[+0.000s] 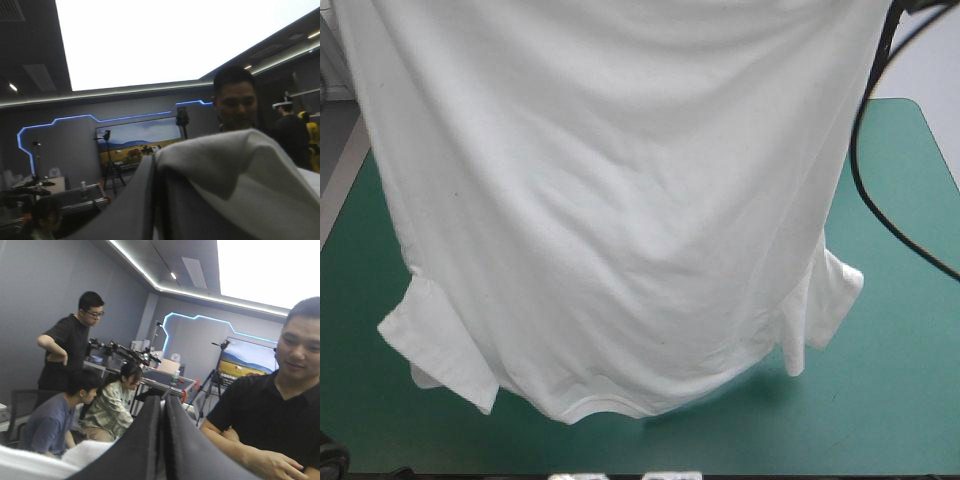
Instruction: Fold the cloth
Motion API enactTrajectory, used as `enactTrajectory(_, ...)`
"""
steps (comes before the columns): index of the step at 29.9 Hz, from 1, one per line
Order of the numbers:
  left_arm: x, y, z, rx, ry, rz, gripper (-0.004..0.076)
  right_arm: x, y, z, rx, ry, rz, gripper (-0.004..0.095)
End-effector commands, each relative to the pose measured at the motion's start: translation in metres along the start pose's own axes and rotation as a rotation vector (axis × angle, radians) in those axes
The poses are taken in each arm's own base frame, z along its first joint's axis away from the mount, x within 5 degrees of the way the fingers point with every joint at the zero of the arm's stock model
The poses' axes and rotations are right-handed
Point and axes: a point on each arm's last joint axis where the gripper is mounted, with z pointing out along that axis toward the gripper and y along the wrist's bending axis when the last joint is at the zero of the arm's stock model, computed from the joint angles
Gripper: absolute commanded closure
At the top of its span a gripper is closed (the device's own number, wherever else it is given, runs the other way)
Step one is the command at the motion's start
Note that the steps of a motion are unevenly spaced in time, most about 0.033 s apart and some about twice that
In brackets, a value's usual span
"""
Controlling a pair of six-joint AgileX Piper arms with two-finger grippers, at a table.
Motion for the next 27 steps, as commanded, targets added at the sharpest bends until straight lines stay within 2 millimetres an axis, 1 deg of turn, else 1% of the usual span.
enactTrajectory(1, 0.007, -0.004, 0.022, -0.069, -0.125, 0.087, 0.0741, 0.011, -0.009, 0.028, 0.107, -0.085, -0.044, 0.0925)
enactTrajectory(4, 0.024, -0.005, 0.044, -0.111, -0.196, 0.086, 0.0741, 0.030, -0.011, 0.054, 0.145, -0.091, -0.068, 0.0925)
enactTrajectory(7, 0.047, 0.003, 0.064, -0.137, -0.229, 0.043, 0.0741, 0.039, -0.011, 0.071, 0.164, -0.165, -0.080, 0.0926)
enactTrajectory(9, 0.059, 0.008, 0.073, -0.146, -0.260, 0.035, 0.0741, 0.038, -0.011, 0.077, 0.184, -0.242, -0.102, 0.0925)
enactTrajectory(11, 0.066, 0.011, 0.080, -0.142, -0.315, 0.034, 0.0741, 0.038, -0.012, 0.081, 0.200, -0.294, -0.123, 0.0925)
enactTrajectory(14, 0.070, 0.013, 0.084, -0.131, -0.384, 0.017, 0.0741, 0.037, -0.012, 0.080, 0.203, -0.307, -0.124, 0.0925)
enactTrajectory(17, 0.073, 0.014, 0.086, -0.133, -0.366, 0.010, 0.0741, 0.038, -0.012, 0.081, 0.201, -0.300, -0.123, 0.0925)
enactTrajectory(20, 0.081, 0.013, 0.090, -0.136, -0.333, 0.010, 0.0741, 0.043, -0.011, 0.084, 0.193, -0.267, -0.122, 0.0925)
enactTrajectory(22, 0.090, 0.013, 0.094, -0.142, -0.273, 0.005, 0.0741, 0.051, -0.010, 0.089, 0.177, -0.214, -0.113, 0.0925)
enactTrajectory(23, 0.098, 0.014, 0.097, -0.150, -0.215, 0.000, 0.0741, 0.056, -0.009, 0.092, 0.167, -0.185, -0.104, 0.0925)
enactTrajectory(25, 0.122, 0.014, 0.105, -0.169, -0.046, -0.014, 0.0741, 0.076, -0.006, 0.104, 0.140, -0.095, -0.060, 0.0925)
enactTrajectory(26, 0.138, 0.013, 0.109, -0.176, 0.039, -0.019, 0.0741, 0.091, -0.003, 0.112, 0.124, -0.029, -0.036, 0.0925)
enactTrajectory(27, 0.158, 0.012, 0.114, -0.185, 0.153, -0.045, 0.0741, 0.107, -0.001, 0.119, 0.107, 0.047, -0.024, 0.0925)
